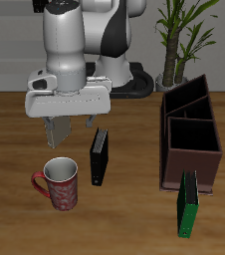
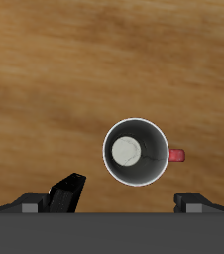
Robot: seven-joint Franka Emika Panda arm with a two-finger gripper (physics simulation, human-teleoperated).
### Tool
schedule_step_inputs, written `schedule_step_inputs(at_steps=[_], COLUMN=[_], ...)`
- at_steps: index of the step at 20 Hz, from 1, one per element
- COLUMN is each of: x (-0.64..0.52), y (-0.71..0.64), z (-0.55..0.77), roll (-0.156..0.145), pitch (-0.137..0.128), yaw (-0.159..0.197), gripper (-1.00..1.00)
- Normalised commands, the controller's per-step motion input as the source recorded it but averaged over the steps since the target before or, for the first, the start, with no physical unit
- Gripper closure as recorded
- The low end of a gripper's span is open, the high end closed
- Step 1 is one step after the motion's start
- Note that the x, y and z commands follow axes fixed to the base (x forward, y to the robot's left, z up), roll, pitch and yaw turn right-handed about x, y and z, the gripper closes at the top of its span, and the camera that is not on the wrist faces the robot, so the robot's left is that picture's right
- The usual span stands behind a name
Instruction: Place the red mug into the left desk caddy's right compartment and place the green book into the left desk caddy's back compartment
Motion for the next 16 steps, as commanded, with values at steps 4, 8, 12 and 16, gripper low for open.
schedule_step_inputs(at_steps=[4,8,12,16], x=[0.11,0.09,0.07,0.05], y=[-0.05,0.07,0.09,0.04], z=[-0.22,-0.3,-0.24,-0.19], roll=[-0.005,0.027,0.004,0.006], pitch=[-0.031,-0.004,0.0,0.006], yaw=[-0.055,-0.011,-0.008,-0.008], gripper=[-1.0,-1.0,-1.0,-1.0])
